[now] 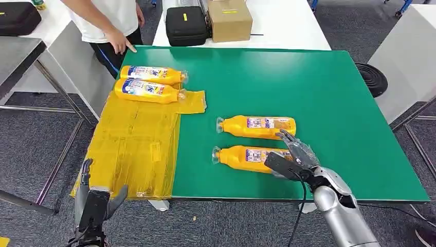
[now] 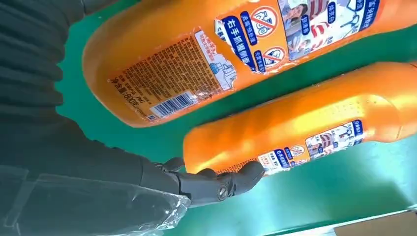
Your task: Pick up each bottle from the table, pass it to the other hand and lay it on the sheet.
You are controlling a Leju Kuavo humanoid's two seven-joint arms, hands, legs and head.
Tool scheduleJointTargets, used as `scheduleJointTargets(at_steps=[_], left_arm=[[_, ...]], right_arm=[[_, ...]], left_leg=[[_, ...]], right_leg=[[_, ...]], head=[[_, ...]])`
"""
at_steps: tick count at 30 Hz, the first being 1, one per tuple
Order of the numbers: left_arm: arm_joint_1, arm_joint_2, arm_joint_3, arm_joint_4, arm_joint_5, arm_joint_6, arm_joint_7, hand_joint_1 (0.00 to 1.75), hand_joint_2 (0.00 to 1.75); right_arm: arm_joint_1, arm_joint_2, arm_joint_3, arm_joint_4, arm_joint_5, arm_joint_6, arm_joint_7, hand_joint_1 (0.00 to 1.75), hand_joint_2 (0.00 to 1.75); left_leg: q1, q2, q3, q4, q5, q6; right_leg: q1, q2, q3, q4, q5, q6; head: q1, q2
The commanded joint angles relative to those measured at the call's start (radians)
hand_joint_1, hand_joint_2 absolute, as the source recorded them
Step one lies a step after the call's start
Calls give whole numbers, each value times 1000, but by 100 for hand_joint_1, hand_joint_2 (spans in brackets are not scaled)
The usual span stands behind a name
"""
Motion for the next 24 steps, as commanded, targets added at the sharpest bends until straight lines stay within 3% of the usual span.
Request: scheduleJointTargets(at_steps=[1, 14, 24], left_arm=[[-16, 20, -8, 56, 1, 0, 7, 0, 175], [-4, 21, -14, 57, -18, -10, 31, 0, 175], [14, 13, 7, 68, -12, 3, 35, 0, 175]], right_arm=[[-39, -4, 25, 63, -3, 6, 4, 0, 175], [-46, -22, -4, 158, -11, 4, 27, 0, 175], [-164, 16, 82, 348, -6, 33, 14, 0, 175]], left_leg=[[0, 2, 4, -1, -1, 0], [0, 2, 8, -2, -2, 0], [0, 4, 8, -2, -2, -1]], right_leg=[[0, 1, 4, -1, -1, -2], [1, 0, 8, -2, -2, -3], [1, 3, 7, -2, -1, -3]], head=[[0, 0], [0, 0], [0, 0]])
